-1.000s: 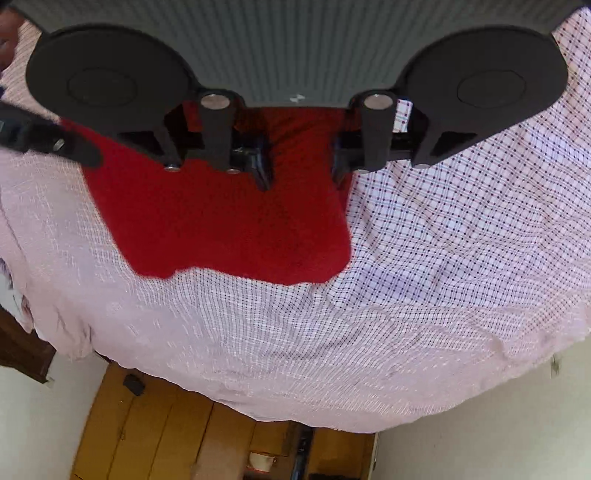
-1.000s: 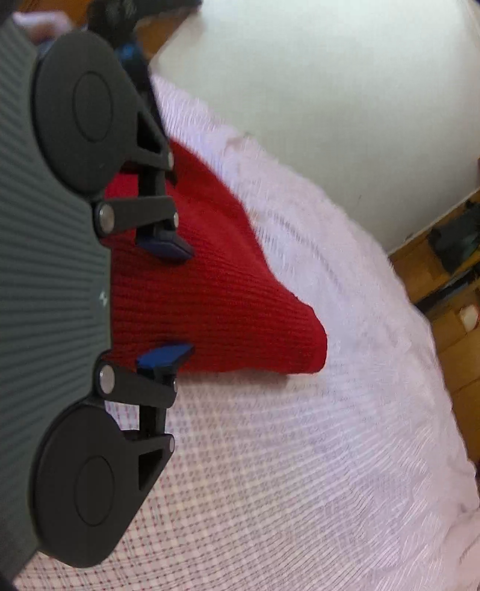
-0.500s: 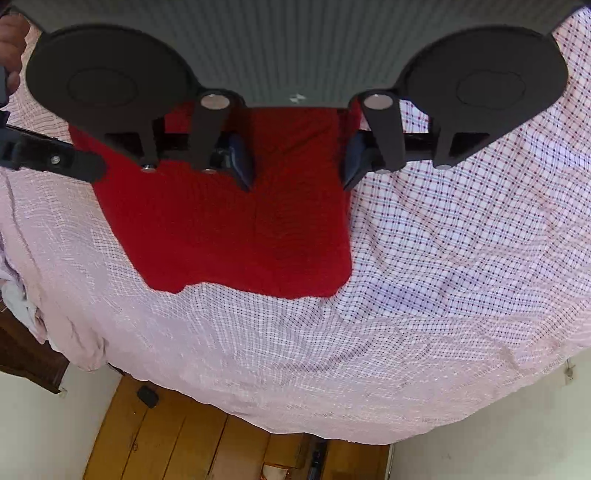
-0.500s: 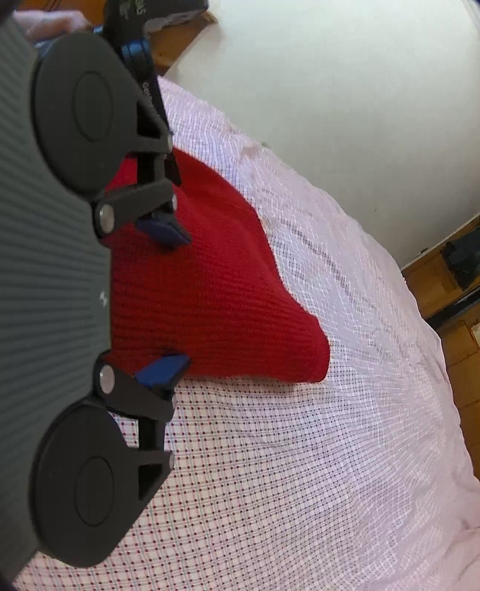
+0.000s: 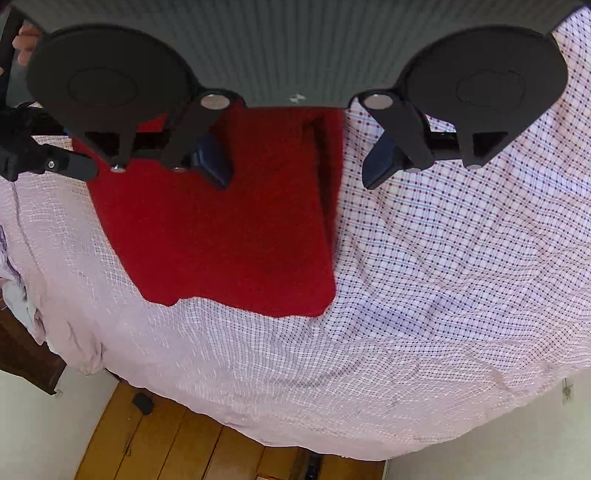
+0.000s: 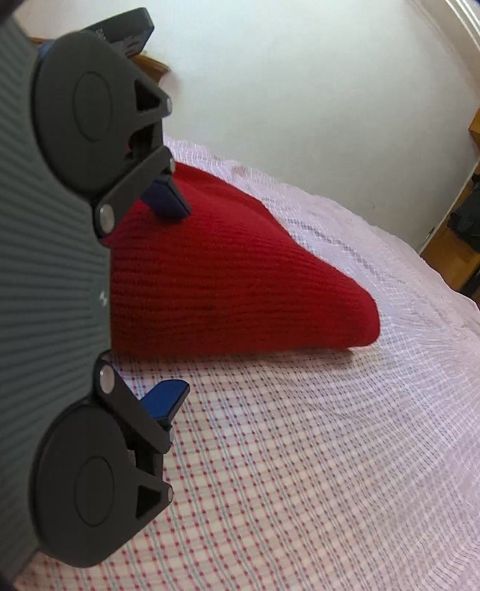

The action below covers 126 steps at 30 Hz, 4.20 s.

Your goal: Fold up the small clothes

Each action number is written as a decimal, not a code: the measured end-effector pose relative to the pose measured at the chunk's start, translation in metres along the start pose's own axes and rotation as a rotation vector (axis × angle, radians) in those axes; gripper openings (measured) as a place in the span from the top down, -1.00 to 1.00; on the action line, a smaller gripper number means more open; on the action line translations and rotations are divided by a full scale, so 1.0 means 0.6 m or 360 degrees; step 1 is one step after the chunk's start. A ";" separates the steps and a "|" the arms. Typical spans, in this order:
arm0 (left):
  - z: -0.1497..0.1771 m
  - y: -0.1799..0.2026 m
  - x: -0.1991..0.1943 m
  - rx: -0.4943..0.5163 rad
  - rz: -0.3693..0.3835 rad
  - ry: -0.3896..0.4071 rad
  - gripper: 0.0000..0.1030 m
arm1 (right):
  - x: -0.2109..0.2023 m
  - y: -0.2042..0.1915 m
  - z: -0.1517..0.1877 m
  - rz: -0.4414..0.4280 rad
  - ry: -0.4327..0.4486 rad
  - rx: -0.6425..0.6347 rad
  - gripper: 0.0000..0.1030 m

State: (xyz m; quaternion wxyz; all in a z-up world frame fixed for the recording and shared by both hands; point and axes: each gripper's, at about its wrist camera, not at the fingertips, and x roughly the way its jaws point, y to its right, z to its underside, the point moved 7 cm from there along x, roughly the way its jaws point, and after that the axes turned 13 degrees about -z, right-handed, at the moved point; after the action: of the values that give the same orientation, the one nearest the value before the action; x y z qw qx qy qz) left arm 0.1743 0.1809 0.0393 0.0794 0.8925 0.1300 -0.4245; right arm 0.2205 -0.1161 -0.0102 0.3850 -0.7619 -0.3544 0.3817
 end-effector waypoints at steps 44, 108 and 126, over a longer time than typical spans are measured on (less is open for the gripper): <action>0.171 0.226 -0.163 0.0259 0.0431 0.0021 -0.09 | -0.242 -0.005 0.056 0.0146 0.0122 0.0047 -0.31; 0.348 0.248 -0.195 0.0401 -0.0094 -0.0007 -0.66 | -0.294 -0.005 0.253 0.0822 0.0131 -0.0632 -0.59; 0.368 0.270 -0.189 0.0414 -0.0133 -0.0021 -0.73 | -0.279 0.016 0.258 0.0854 0.0106 -0.0585 -0.59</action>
State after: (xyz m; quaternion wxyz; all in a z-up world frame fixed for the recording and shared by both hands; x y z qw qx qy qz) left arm -0.0087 -0.0477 -0.0061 -0.0538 0.8863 0.1103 -0.4466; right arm 0.0142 -0.2111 -0.0306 0.1381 -0.8969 -0.1911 0.3740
